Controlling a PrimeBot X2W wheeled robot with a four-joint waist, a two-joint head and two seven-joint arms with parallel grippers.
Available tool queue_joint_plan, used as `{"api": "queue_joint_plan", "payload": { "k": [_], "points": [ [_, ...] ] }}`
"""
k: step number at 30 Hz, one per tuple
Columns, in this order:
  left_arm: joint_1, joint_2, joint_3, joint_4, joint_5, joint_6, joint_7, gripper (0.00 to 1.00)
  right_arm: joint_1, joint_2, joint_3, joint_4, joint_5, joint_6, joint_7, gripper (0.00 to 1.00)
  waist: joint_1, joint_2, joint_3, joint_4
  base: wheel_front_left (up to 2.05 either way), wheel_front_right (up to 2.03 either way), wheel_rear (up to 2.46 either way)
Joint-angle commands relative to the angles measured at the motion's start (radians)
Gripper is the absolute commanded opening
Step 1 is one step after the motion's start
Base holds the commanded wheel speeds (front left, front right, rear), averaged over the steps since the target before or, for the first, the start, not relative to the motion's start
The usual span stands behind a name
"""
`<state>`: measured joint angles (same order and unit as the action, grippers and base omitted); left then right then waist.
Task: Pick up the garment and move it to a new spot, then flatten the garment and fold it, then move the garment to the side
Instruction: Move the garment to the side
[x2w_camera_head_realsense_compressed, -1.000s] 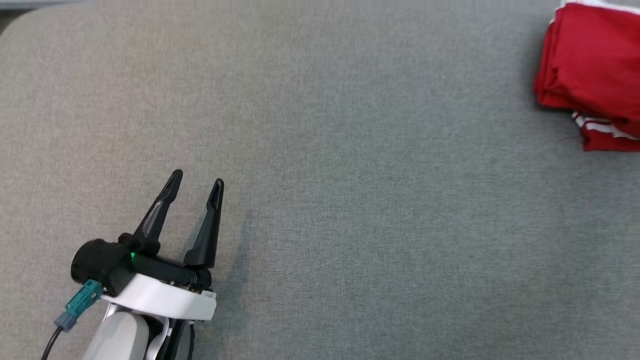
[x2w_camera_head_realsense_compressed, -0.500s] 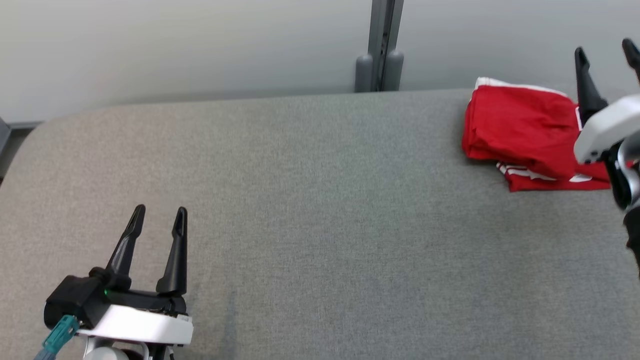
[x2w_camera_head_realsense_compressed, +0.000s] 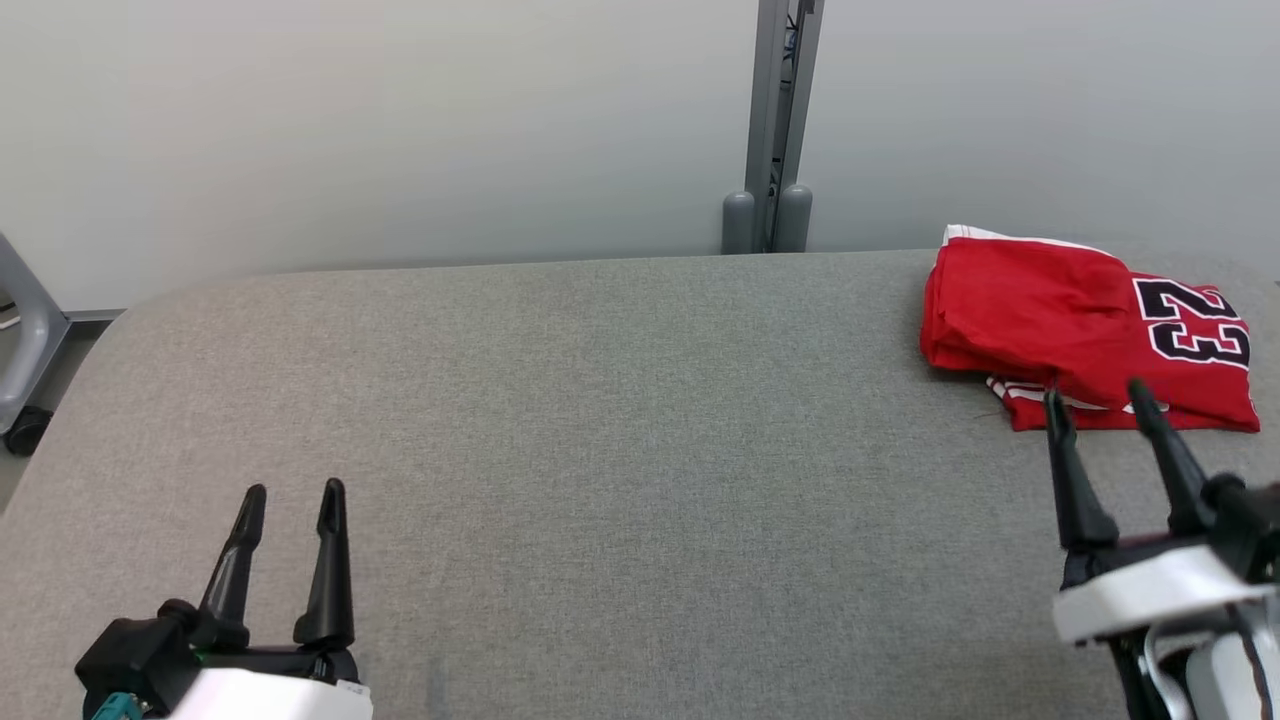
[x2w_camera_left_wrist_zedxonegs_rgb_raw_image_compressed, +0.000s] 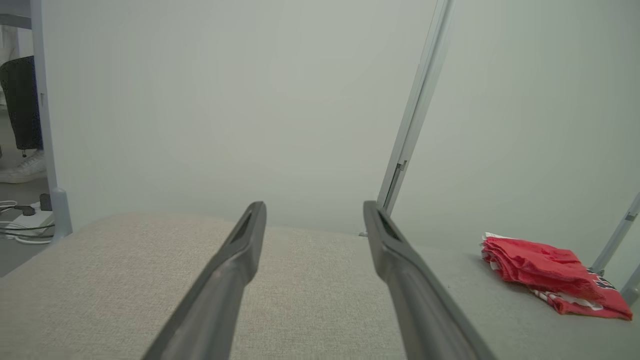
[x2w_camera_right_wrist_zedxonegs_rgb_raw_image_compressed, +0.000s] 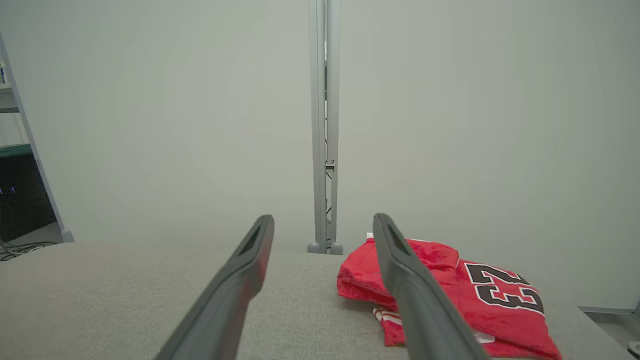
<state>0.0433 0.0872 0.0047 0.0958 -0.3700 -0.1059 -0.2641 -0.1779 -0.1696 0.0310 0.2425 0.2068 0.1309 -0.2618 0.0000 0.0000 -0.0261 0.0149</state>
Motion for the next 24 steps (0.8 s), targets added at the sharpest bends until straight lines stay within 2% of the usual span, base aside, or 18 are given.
{"api": "queue_joint_plan", "payload": {
  "k": [1,9,24],
  "points": [
    [0.013,0.0,0.013,0.009,0.014,0.001,0.0,1.0,0.032,0.009,-0.01,-0.028,0.006,0.0,-0.004,1.0,0.0,0.0,0.0,0.005,0.0,0.0,0.0],
    [0.03,-0.02,0.017,0.053,0.057,-0.009,0.0,1.0,0.146,0.065,-0.039,-0.089,-0.013,0.0,-0.004,1.0,0.0,0.0,0.0,0.027,0.0,0.0,0.0],
    [0.001,-0.029,0.011,0.087,0.091,-0.025,0.0,1.0,0.182,0.105,-0.034,-0.13,-0.024,0.0,-0.004,1.0,0.0,0.0,0.011,0.035,0.0,0.0,0.0]
  ]
}}
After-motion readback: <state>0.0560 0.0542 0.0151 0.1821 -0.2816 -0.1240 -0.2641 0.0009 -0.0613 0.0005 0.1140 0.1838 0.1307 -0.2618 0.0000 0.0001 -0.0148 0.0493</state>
